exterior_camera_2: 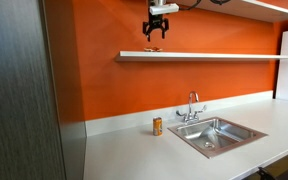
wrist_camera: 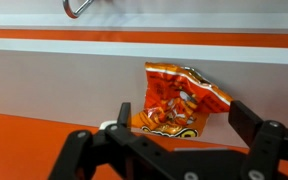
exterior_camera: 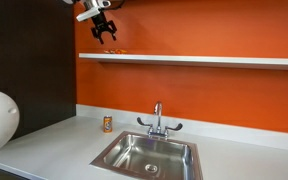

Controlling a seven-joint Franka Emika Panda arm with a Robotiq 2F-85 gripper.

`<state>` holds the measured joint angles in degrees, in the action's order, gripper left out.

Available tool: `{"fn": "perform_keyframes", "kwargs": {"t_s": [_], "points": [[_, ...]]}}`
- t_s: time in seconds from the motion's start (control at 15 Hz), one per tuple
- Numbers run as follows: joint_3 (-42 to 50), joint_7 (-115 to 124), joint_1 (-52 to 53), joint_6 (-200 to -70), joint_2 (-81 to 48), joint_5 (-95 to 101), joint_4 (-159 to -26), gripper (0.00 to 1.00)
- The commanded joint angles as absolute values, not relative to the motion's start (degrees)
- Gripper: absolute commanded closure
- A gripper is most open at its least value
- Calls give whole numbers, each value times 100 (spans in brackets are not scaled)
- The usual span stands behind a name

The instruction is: Move the snack packet to the left side of the first shelf

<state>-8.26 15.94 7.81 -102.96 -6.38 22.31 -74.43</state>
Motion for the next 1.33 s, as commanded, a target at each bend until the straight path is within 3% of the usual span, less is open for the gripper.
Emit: {"fn": "perform_keyframes", "kwargs": {"t_s": [0.0,1.27], "points": [[-865,1829,803,-10401,312,2154,-8607,0],[-1178,2862,652,-10791,3977,1093,-13399,0]]}}
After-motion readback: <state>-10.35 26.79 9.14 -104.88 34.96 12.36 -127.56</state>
